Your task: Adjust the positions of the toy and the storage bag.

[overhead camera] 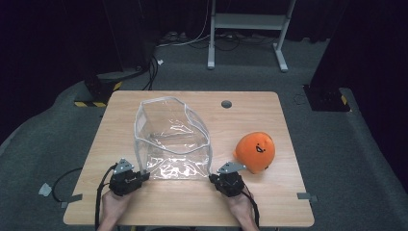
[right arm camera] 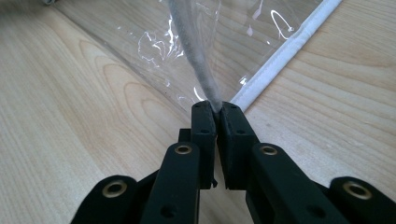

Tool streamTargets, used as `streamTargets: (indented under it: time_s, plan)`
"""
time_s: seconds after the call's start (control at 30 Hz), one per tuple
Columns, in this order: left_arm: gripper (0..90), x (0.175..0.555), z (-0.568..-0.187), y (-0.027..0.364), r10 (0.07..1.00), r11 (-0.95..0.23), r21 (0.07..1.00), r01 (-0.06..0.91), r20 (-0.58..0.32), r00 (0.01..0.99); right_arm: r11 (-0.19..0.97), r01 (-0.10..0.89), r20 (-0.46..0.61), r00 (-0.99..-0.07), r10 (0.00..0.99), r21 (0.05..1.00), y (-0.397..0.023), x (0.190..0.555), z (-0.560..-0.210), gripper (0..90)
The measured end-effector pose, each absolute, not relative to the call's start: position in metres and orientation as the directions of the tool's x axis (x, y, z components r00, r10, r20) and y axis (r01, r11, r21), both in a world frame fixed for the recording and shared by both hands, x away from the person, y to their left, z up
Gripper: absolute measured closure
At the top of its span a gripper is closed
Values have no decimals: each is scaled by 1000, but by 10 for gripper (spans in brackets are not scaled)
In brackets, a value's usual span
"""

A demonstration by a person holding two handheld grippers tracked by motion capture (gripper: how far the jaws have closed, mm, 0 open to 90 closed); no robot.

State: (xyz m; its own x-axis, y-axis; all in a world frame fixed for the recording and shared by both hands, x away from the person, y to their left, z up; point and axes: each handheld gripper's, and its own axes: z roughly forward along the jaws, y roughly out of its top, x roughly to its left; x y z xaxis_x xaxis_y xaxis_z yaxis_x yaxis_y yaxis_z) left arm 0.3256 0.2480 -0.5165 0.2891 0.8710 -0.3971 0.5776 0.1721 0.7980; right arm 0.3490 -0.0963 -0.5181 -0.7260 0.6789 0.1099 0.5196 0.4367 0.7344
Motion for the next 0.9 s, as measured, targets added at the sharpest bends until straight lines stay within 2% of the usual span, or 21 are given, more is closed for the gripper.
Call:
streamTargets:
  time_s: [0.4,0.5,0.67,0.8,0.9]
  plan:
    - [736,349,-515,242,869,192,790,582,-413,273,399,557,131,-685,717,729,-99,364,-518,853]
    - [735,353,-515,242,872,167,787,594,-399,283,399,566,127,-674,728,722,-99,368,-516,853]
    - [732,361,-515,240,870,197,788,583,-415,266,390,575,134,-666,734,719,-99,374,-516,852]
    - [710,362,-516,240,866,215,789,575,-427,262,377,588,150,-657,739,715,-100,379,-516,838]
    - [676,361,-515,241,870,204,792,575,-416,264,372,595,158,-653,741,712,-101,379,-516,776]
